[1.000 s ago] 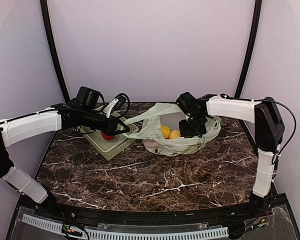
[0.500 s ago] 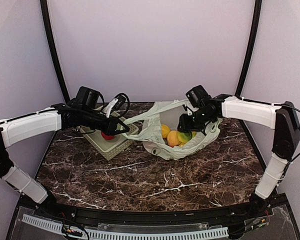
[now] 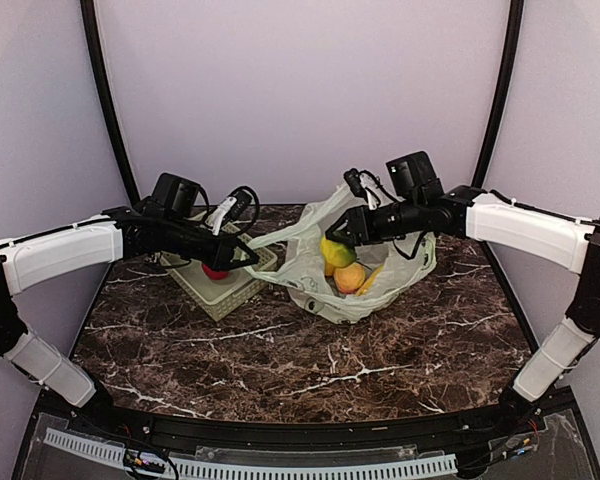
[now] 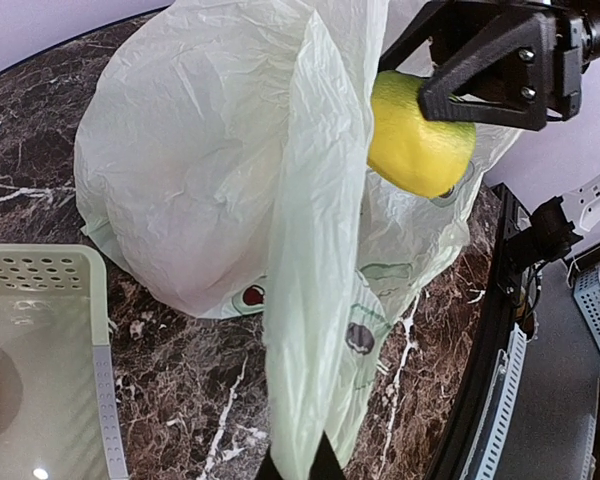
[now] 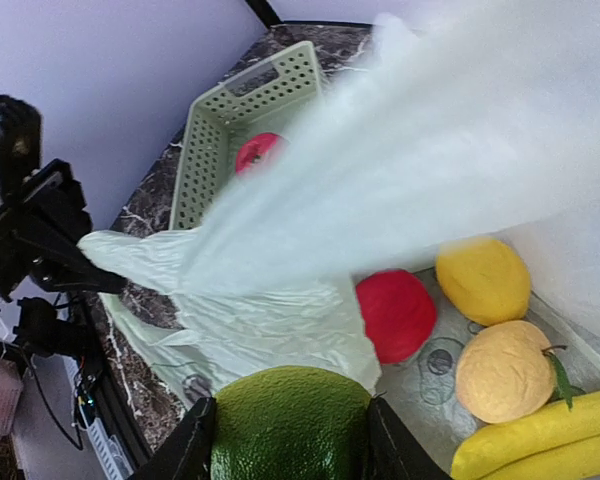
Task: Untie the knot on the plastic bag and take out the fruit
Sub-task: Pick up the fake fruit from the takeout bag, then pass from the right arm to the left
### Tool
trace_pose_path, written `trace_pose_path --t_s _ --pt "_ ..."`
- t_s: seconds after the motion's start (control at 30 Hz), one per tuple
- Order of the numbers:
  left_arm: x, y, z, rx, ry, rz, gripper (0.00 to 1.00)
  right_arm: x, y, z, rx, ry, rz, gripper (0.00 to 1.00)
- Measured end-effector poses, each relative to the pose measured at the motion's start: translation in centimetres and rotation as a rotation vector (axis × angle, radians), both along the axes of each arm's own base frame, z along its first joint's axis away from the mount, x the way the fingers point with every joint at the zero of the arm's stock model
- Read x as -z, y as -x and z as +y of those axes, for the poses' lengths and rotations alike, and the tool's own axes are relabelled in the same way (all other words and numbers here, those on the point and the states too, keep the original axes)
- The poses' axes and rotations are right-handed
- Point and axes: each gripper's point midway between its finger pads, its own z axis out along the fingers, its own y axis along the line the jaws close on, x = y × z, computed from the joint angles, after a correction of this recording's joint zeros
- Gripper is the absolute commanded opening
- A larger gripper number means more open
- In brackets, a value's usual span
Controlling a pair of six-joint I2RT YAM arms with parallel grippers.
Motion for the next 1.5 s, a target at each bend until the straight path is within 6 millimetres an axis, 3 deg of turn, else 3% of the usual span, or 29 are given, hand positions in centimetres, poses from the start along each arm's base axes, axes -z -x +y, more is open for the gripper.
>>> trace_pose_path --t_s 0.07,0.2,0.3,0.47,0.63,0.73,0.87,1.07,1.5 --pt "0.1 -0.2 0.1 -0.011 -0.006 -0.002 0.09 -0.9 1.1 1.0 -0.059 -0.036 -0.012 0.34" --pt "0.1 -0.7 0.5 -0.044 -0.025 -0.021 0.55 -3.2 3.4 2.9 -0.168 -0.111 -0.042 0.35" --pt "-0.9 -0.9 1.2 -0.071 -0.039 -0.074 0.73 -5.0 4.7 3.8 -0.225 -0.167 -0.071 0.36" --pt "-6.3 0.4 3.0 -0.092 0.023 -0.275 0.94 -8.6 5.7 4.9 -0.286 -0.28 -0.142 0.36" --pt "-12.8 4.7 2.8 -0.003 0.198 -0.486 0.99 -11.4 5.9 5.8 -0.314 -0.35 -0.199 0.36" --pt "-14.5 6.2 1.4 0.05 0.263 -0.527 0.99 -13.3 6.5 6.7 -0.347 -0.395 -0.243 0.36" --pt "-13.3 6.6 -1.2 0.098 0.278 -0.483 0.99 -14.4 7.7 7.9 -0.382 -0.435 -0.257 0.37" --pt "-10.5 6.5 -4.1 0.126 0.252 -0.408 0.99 -14.0 8.6 9.2 -0.414 -0.447 -0.236 0.38" --pt "-11.3 5.0 -4.8 0.049 0.293 -0.42 0.99 -13.6 9.3 9.8 -0.45 -0.451 -0.216 0.39"
